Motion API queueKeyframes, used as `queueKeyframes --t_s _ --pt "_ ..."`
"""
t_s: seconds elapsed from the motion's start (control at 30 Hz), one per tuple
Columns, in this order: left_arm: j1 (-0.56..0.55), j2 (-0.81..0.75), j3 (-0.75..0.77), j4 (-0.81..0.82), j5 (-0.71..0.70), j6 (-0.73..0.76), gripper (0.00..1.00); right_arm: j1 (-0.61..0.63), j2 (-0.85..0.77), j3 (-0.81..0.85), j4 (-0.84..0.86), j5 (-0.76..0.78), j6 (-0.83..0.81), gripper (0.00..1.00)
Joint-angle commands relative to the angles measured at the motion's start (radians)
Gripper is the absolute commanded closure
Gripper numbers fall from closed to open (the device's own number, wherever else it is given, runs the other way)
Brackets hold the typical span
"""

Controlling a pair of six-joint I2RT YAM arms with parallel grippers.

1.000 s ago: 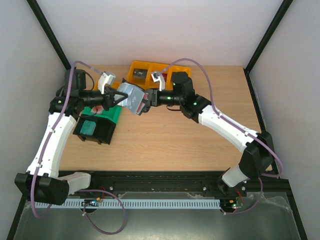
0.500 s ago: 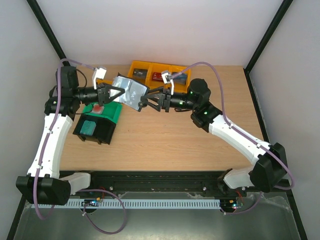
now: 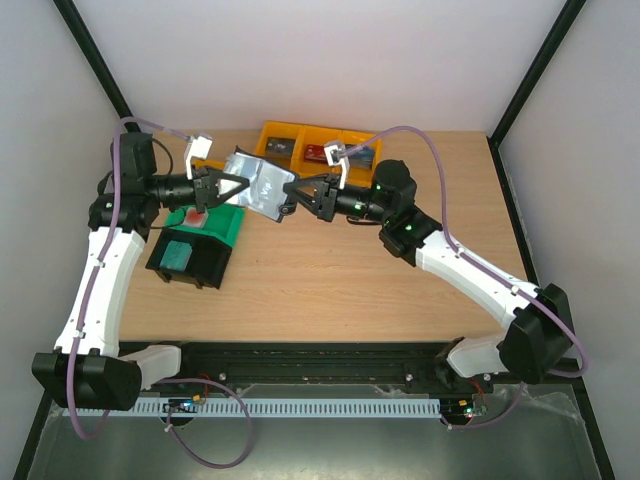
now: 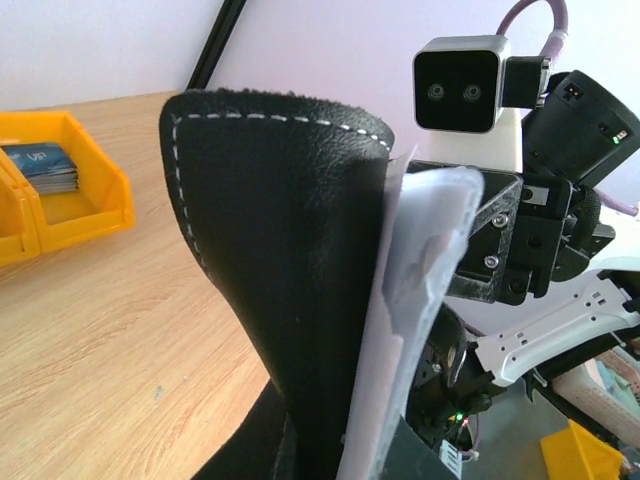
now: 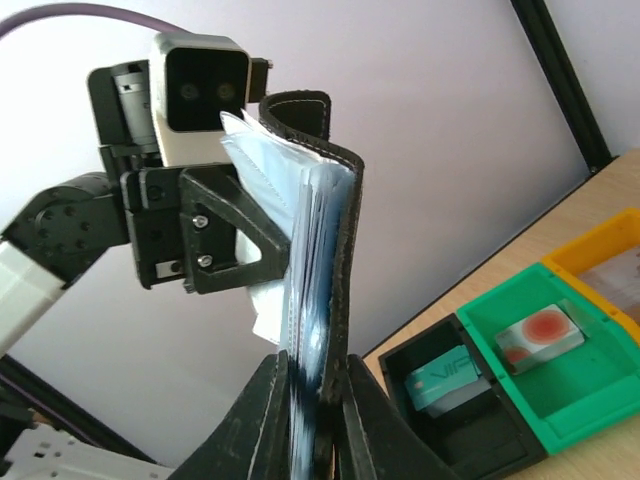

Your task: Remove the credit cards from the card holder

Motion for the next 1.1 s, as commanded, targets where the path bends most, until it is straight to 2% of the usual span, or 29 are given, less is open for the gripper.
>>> queueKeyframes --t_s 0.0,0.13,0.47,0.53,0.67,0.7,0.73,0.77,0.8,0.87,0.93,1.07 --pt "-0.026 -0.023 0.007 -0.016 0.016 0.042 0.98 0.038 0.03 0.079 -0.09 0.092 -0.077 0.87" --pt "-0.04 -0.028 0.008 -0.024 0.023 0.052 0.98 0.062 0.053 0.098 -0.085 0.136 -0.068 0.84" --pt "-0.049 -0.033 0.004 -0.024 0.036 0.055 0.98 0.089 0.097 0.127 -0.064 0.137 -0.036 0.8" --pt "-0.049 -0.033 0.0 -0.022 0.032 0.055 0.98 0.092 0.103 0.13 -0.056 0.129 -0.026 0.82" --pt "-0.049 -0.035 -0.01 -0.02 0.016 0.058 0.97 0.094 0.104 0.135 -0.06 0.132 -0.019 0.98" --pt "-0.049 -0.036 -0.013 -0.021 0.001 0.062 0.88 0.095 0.1 0.137 -0.07 0.143 -0.023 0.98" --pt "-0.049 -0.037 -0.014 -0.025 -0.02 0.07 0.74 0.095 0.097 0.139 -0.084 0.158 -0.027 0.98" --pt "-0.049 -0.038 -0.015 -0.033 -0.049 0.085 0.5 0.095 0.094 0.142 -0.108 0.171 -0.032 0.98" --pt "-0.049 -0.038 -0.014 -0.042 -0.082 0.101 0.37 0.093 0.091 0.146 -0.125 0.187 -0.034 0.98" --pt "-0.052 -0.037 -0.016 -0.054 -0.158 0.125 0.25 0.094 0.087 0.157 -0.159 0.219 -0.035 0.98" --pt "-0.063 -0.036 -0.019 -0.058 -0.181 0.144 0.19 0.094 0.088 0.165 -0.182 0.241 -0.035 0.98" --pt "-0.109 -0.03 -0.019 -0.061 -0.237 0.176 0.16 0.104 0.088 0.171 -0.178 0.245 -0.03 0.98"
